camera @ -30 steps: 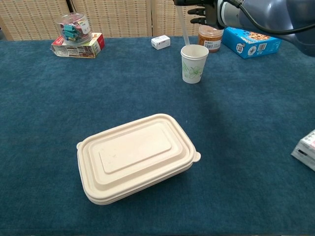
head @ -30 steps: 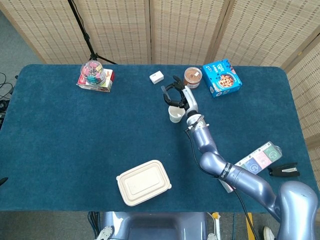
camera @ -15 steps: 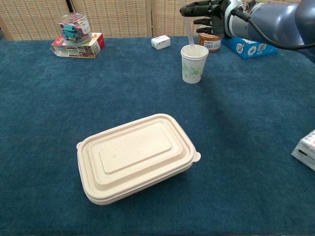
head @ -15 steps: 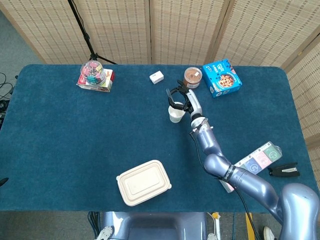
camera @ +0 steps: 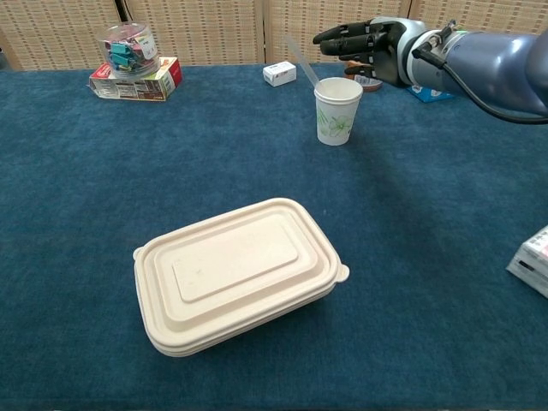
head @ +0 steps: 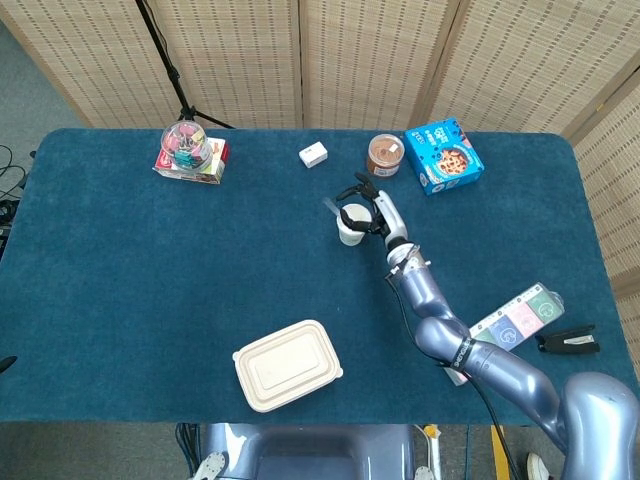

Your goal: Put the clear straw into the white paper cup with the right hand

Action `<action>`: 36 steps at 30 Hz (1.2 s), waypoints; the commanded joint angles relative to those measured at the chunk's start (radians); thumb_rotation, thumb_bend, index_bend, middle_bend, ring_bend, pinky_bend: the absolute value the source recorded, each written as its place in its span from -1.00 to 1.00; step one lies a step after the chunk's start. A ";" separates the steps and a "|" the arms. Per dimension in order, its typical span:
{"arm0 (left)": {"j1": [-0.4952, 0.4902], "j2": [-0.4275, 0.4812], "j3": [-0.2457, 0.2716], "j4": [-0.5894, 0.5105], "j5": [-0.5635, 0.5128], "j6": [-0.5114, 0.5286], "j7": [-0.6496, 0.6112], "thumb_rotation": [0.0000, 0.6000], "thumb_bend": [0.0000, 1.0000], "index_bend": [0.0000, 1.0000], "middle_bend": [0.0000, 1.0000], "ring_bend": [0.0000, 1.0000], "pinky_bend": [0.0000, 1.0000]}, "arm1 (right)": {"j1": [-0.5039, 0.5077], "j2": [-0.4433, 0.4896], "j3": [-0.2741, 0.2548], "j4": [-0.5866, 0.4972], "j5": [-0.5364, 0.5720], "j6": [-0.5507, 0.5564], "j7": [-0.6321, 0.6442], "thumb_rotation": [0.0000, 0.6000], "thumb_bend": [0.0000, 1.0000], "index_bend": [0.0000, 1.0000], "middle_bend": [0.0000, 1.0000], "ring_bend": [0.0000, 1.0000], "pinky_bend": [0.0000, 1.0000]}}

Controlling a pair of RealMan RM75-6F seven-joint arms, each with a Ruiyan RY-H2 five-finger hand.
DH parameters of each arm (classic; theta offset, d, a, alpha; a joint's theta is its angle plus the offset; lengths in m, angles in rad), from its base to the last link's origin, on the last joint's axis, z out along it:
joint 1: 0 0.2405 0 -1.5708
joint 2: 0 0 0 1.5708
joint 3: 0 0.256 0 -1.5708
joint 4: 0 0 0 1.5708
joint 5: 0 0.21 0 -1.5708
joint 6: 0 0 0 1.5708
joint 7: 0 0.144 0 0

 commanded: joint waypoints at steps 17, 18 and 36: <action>0.005 -0.003 0.006 -0.001 0.019 0.016 0.008 1.00 -1.00 -1.00 -1.00 -1.00 -1.00 | -0.091 0.146 -0.002 -0.236 -0.172 0.185 0.009 1.00 -0.58 -0.93 -1.00 -1.00 -1.00; 0.007 -0.003 0.007 -0.001 0.021 0.019 0.008 1.00 -1.00 -1.00 -1.00 -1.00 -1.00 | -0.099 0.166 -0.012 -0.256 -0.182 0.200 -0.017 1.00 -0.70 -0.95 -1.00 -1.00 -1.00; 0.050 -0.039 0.022 0.003 0.074 0.123 0.072 1.00 -1.00 -1.00 -1.00 -1.00 -1.00 | -0.428 0.550 -0.364 -0.539 -0.416 0.592 -0.680 1.00 -1.00 -1.00 -1.00 -1.00 -1.00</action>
